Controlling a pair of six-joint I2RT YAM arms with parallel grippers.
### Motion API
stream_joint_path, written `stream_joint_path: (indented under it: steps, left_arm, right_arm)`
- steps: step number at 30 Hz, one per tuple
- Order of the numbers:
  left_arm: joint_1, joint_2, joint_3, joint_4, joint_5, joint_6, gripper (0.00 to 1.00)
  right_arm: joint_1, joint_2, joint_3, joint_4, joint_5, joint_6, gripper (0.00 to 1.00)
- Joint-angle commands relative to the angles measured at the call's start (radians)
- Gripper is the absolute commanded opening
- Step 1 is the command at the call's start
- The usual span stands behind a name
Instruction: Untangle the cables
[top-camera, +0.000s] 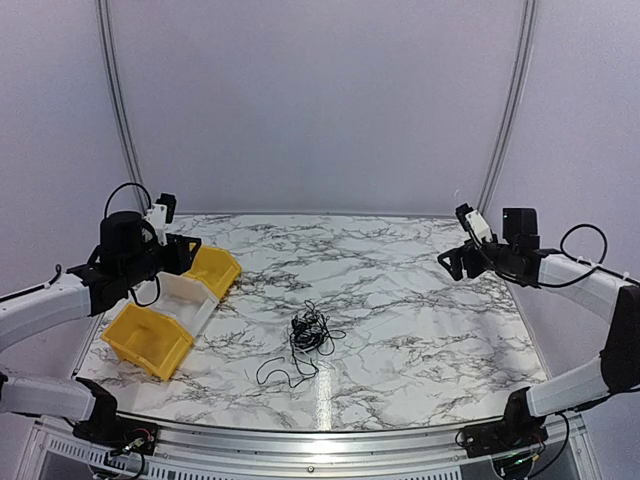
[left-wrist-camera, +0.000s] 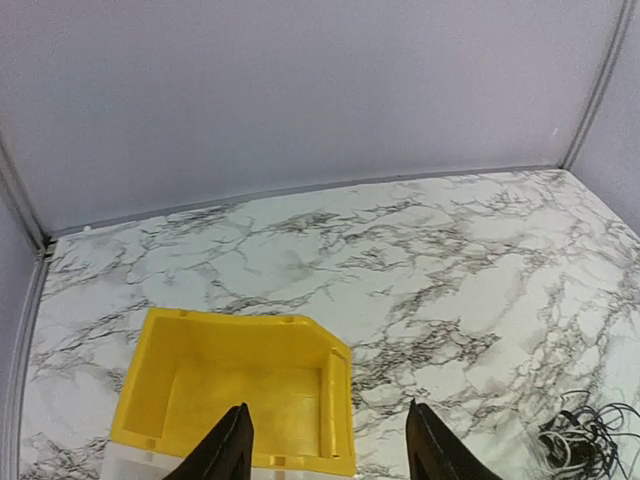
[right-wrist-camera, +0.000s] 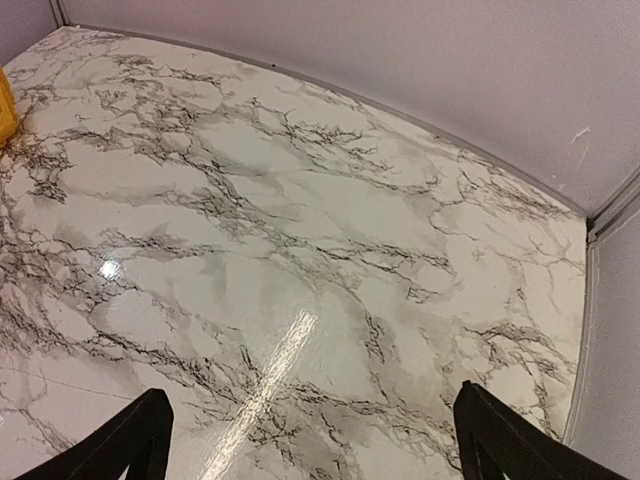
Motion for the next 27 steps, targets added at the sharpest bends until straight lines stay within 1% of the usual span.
stream_joint_path:
  steps: [1, 3, 5, 7, 10, 11, 14, 16, 19, 23, 27]
  left_arm:
    - [-0.073, 0.02, 0.043, 0.021, 0.171, -0.012, 0.59]
    - [-0.127, 0.033, 0.06, -0.004, 0.177, -0.012, 0.62]
    - [-0.195, 0.064, 0.108, -0.067, 0.153, -0.013, 0.65]
    - [-0.268, 0.099, 0.149, -0.123, 0.118, -0.014, 0.67]
    - [-0.37, 0.148, 0.184, -0.154, 0.058, -0.044, 0.68]
    - [-0.399, 0.164, 0.192, -0.159, 0.039, -0.057, 0.68]
    - [-0.473, 0.215, 0.22, -0.17, -0.014, -0.112, 0.68]
    - [-0.504, 0.248, 0.236, -0.173, -0.021, -0.167, 0.66]
    - [-0.529, 0.301, 0.251, -0.178, -0.007, -0.266, 0.63]
    - [-0.562, 0.357, 0.257, -0.184, 0.006, -0.337, 0.61]
    - [-0.58, 0.396, 0.25, -0.182, -0.004, -0.368, 0.62]
  right_arm:
    - [-0.008, -0.028, -0.019, 0.063, 0.011, 0.041, 0.98]
    - [-0.009, -0.04, -0.026, 0.063, 0.011, 0.031, 0.98]
    - [-0.01, -0.058, -0.034, 0.067, -0.01, -0.005, 0.98]
    - [-0.009, -0.063, -0.025, 0.042, -0.074, -0.073, 0.99]
    - [0.011, -0.05, 0.003, -0.023, -0.194, -0.146, 0.97]
    - [0.036, -0.041, 0.016, -0.045, -0.201, -0.17, 0.95]
    - [0.182, 0.001, 0.06, -0.122, -0.151, -0.259, 0.9]
    - [0.272, 0.037, 0.089, -0.16, -0.124, -0.302, 0.87]
    - [0.374, 0.098, 0.127, -0.193, -0.145, -0.328, 0.82]
    - [0.48, 0.184, 0.179, -0.218, -0.155, -0.326, 0.77]
    - [0.536, 0.262, 0.213, -0.216, -0.164, -0.318, 0.74]
